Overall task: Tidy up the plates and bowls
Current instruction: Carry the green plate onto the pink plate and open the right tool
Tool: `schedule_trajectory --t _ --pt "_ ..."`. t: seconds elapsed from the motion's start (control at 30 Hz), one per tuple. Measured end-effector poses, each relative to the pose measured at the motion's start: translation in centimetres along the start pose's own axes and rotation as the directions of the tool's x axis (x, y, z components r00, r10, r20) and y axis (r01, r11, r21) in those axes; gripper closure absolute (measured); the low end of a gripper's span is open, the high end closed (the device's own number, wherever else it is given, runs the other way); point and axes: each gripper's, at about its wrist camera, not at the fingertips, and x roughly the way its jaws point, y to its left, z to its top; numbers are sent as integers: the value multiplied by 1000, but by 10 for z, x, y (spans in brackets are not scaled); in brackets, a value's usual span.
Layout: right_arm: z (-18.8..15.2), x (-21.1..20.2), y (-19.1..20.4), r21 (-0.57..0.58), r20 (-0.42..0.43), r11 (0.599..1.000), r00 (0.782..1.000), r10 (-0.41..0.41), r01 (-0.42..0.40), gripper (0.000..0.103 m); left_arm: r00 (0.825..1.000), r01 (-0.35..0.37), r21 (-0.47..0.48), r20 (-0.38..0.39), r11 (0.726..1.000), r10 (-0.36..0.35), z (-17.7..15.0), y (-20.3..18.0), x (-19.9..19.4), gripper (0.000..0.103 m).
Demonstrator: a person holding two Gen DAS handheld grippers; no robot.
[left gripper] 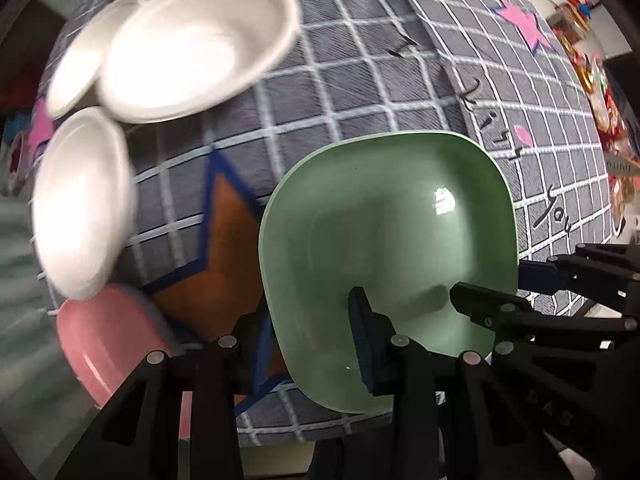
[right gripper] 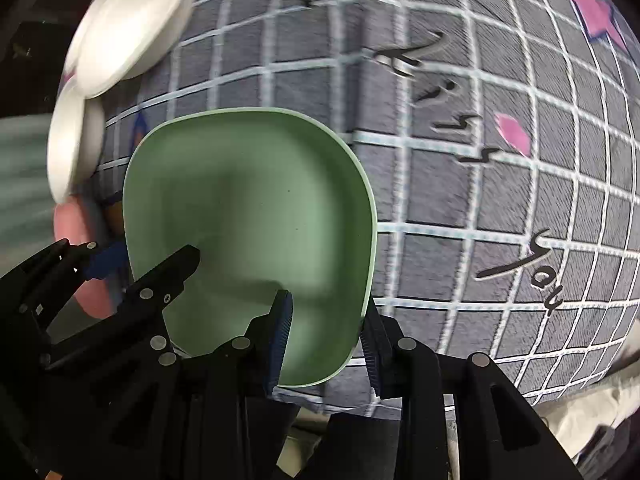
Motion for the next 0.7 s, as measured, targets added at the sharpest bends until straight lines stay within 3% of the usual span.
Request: schedule_trajectory --t 0.1,0.3,0.4,0.7 --pt "4 -3 19 -35 10 999 1000 -5 5 67 1000 -3 -37 23 999 4 -5 16 -8 65" --pt "-6 -9 47 -118 22 993 1000 6 -3 67 999 -13 -117 46 993 19 -25 89 -12 65" --pt "3 -3 86 -168 14 986 1000 9 -6 67 999 -14 -171 48 985 22 -38 139 -5 64" --pt "-8 27 197 -327 -53 944 998 17 -33 67 998 -47 -314 12 948 53 -68 205 29 62"
